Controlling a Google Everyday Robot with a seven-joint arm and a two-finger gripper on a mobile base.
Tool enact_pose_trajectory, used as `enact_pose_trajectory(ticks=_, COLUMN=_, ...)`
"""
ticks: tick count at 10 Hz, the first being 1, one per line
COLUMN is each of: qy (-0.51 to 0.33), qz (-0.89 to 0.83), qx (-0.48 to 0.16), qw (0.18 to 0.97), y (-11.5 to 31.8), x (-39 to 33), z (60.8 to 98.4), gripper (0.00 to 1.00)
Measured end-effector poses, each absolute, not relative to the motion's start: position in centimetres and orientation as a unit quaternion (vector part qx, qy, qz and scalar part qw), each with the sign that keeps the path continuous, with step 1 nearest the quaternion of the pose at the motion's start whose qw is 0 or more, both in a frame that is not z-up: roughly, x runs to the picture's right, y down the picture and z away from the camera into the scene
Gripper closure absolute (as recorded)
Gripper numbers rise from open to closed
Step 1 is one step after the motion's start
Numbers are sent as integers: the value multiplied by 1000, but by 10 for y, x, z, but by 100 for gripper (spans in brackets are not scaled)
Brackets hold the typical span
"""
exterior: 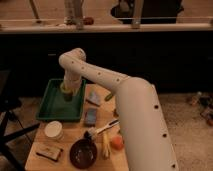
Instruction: Stack cups into tray
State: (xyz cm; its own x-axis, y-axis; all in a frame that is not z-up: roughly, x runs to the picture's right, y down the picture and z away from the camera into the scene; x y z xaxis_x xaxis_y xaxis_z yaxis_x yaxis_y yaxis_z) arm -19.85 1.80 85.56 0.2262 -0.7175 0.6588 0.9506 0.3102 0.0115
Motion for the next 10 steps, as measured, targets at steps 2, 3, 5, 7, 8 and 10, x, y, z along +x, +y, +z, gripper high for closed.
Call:
enact_pose_trajectory(ticks=2, qy=-294, qz=-556, qx=-204, qw=751, y=16, x=-207, z=861, gripper=100)
enact_pose_trajectory(ticks=3, qy=-296, qz=-557, qx=-204, qw=748, y=15, x=-210, z=863, gripper=100)
enact_pose_trajectory(ticks=5, qy=-300, qz=-559, qx=-205, qw=745, y=14, x=-216, z=867, gripper=100)
enact_pose_trajectory(ticks=7, qy=-305, qz=-558, qx=-212, qw=742, y=24, x=-216, z=864, gripper=100)
enact_pose_trajectory(ticks=8, qy=-307, qz=-557, qx=-215, qw=741, y=27, x=-215, z=862, gripper=100)
enact_pose_trajectory(ticks=10, qy=-317, qz=-555, qx=-225, qw=735, y=32, x=-227, z=859, gripper=100)
